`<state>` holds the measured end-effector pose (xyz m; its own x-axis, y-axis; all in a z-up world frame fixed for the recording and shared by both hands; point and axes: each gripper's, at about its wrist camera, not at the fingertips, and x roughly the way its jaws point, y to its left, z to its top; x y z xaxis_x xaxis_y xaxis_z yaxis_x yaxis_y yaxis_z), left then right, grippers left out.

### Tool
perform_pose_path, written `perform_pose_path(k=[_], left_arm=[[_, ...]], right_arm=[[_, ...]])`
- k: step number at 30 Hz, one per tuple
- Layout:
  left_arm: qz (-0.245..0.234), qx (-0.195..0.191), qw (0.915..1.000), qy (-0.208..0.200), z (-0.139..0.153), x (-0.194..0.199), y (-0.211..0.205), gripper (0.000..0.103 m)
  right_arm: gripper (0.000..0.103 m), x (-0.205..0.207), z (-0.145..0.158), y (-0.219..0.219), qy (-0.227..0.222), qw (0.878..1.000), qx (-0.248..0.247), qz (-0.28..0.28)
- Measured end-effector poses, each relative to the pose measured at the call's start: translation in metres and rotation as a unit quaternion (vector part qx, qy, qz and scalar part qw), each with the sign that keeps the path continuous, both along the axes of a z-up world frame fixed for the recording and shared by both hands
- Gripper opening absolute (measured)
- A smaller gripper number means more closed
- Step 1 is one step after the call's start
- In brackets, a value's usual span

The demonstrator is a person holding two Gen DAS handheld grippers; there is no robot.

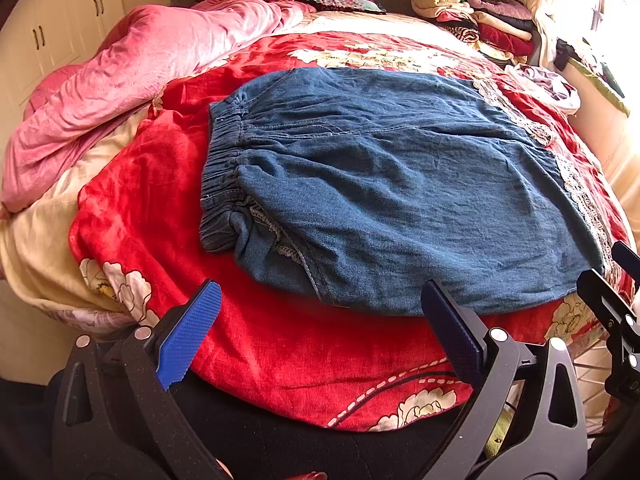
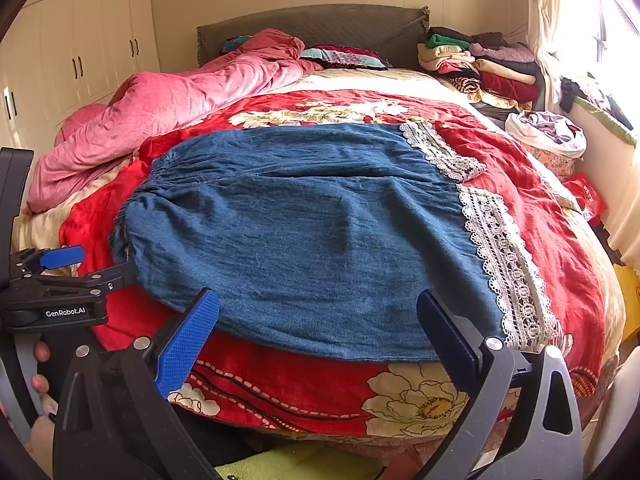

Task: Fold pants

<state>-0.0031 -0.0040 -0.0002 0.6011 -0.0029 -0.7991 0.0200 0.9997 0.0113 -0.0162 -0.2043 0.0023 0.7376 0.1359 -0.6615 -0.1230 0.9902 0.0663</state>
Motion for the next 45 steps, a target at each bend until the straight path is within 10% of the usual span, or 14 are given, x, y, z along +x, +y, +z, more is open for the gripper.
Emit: perform_pose_path(k=[28, 45], left_arm=[[0.013, -0.005, 0.9999, 0.001, 0.005, 0.014, 0.012, 0.094], [0.071, -0.002, 0.9972, 0.023, -0.003, 0.068, 0.066, 0.094]], right_arm=[[0.099, 0.017, 0.001, 0.01, -0.001, 1.0, -0.001, 0.016], [0.099, 0.115, 0.009, 0.041, 0.019, 0.997, 0.009, 0.073]])
